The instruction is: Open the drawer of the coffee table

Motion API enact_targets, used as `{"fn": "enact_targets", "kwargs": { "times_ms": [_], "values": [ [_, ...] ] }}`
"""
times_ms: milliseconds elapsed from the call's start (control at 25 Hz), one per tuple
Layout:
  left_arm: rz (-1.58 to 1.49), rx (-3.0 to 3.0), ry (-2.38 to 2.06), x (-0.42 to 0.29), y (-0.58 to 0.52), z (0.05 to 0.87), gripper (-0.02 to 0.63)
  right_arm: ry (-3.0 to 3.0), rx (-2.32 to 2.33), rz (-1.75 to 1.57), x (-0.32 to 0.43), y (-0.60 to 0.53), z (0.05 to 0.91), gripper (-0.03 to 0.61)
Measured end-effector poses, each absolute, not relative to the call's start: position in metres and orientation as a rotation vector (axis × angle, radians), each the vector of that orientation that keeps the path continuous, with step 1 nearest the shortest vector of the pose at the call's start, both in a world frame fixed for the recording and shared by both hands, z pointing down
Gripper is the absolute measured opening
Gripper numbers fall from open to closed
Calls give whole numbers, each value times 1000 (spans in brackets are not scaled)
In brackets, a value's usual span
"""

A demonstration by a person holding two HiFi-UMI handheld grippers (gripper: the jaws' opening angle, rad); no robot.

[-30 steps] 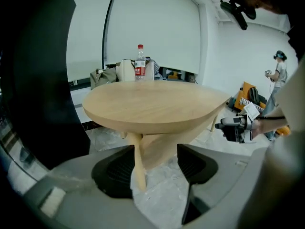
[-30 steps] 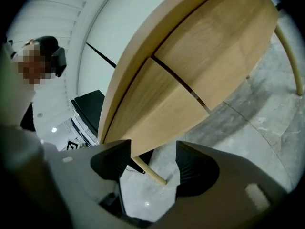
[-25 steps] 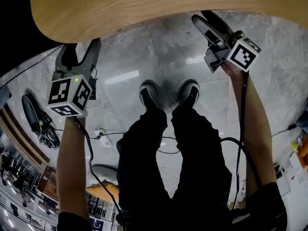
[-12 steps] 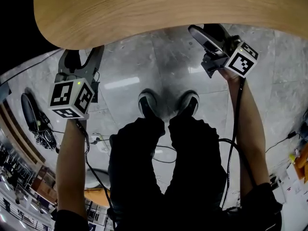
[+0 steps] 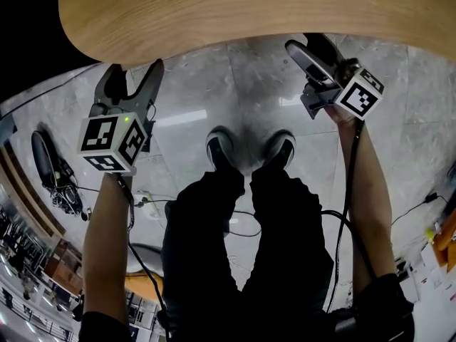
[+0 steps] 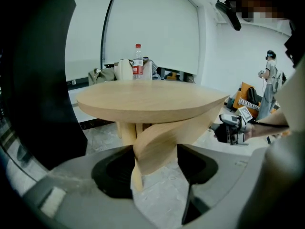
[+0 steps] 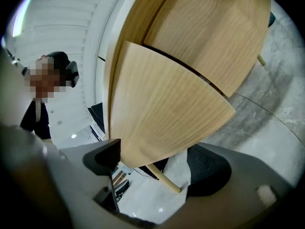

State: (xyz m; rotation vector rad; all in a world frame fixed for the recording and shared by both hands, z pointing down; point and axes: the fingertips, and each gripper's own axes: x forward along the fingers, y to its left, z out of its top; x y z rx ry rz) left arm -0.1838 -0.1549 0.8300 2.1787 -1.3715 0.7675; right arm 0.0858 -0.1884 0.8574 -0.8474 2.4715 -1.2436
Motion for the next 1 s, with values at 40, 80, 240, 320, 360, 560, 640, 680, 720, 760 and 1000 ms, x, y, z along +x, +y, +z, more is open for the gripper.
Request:
{"fn": "enact_targets", "kwargs": {
  "times_ms": [40, 80, 240, 320, 360, 560, 640, 680, 720, 760, 1000],
  "values": [
    [771, 2170, -1362, -183, -149, 831, 288, 2471, -855, -1258, 87, -181, 859, 440],
    [776, 2160, -1355, -182, -143, 833, 288, 2468, -864, -1274, 88, -174, 861, 437],
    [799, 2126, -1331, -180, -119, 832, 289, 2434, -902, -1310, 90, -151, 861, 434],
    [811, 2109, -1309, -177, -100, 831, 288, 2411, -924, -1323, 93, -135, 859, 434],
    [818, 2099, -1294, -176, -90, 831, 288, 2402, -936, -1334, 94, -125, 859, 434],
    [863, 2035, -1233, -174, -53, 836, 288, 2382, -975, -1425, 96, -85, 868, 433],
    [872, 2022, -1213, -172, -44, 838, 288, 2381, -991, -1458, 98, -76, 869, 433],
    [879, 2017, -1205, -172, -41, 839, 288, 2380, -997, -1472, 98, -72, 869, 433],
    [887, 2013, -1197, -172, -37, 839, 288, 2379, -1001, -1485, 98, -68, 868, 433],
    [895, 2008, -1190, -173, -32, 838, 288, 2377, -1004, -1497, 97, -63, 867, 433],
    [901, 1971, -1154, -167, 0, 835, 288, 2355, -1015, -1563, 100, -30, 865, 431]
  ]
}}
